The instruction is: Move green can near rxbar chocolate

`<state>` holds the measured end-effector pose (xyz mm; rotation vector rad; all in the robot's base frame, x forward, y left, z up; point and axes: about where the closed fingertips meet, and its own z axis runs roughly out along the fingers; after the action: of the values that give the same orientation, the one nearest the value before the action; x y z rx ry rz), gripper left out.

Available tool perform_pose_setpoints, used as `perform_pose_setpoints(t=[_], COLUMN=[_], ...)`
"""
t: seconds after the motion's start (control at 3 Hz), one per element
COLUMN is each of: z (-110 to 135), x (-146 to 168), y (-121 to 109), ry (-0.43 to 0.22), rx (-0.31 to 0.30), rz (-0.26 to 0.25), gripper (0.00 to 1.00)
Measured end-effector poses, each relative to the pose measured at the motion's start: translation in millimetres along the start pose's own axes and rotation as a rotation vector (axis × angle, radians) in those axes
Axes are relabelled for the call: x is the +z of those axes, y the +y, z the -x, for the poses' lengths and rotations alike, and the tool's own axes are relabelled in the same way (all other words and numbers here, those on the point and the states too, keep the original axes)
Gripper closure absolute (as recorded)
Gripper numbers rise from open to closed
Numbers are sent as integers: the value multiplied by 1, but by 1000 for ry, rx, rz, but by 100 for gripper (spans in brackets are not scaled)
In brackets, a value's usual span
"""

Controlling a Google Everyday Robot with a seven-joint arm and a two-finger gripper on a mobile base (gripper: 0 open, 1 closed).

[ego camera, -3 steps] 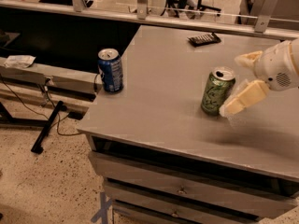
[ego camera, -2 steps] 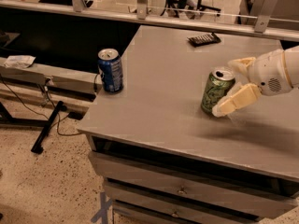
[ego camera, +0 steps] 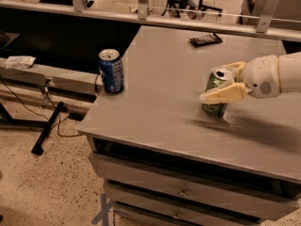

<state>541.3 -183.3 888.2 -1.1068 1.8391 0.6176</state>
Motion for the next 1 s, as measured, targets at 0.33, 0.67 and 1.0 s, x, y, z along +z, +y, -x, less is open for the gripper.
perform_pose_setpoints(t=[0.33, 0.67, 1.0], z=[9, 34, 39], x=[-9, -38, -38], y=[-10, -30, -31], ry=[-39, -37, -51], rx=[-5, -52, -59], rz=[-25, -92, -100], gripper=[62, 85, 100])
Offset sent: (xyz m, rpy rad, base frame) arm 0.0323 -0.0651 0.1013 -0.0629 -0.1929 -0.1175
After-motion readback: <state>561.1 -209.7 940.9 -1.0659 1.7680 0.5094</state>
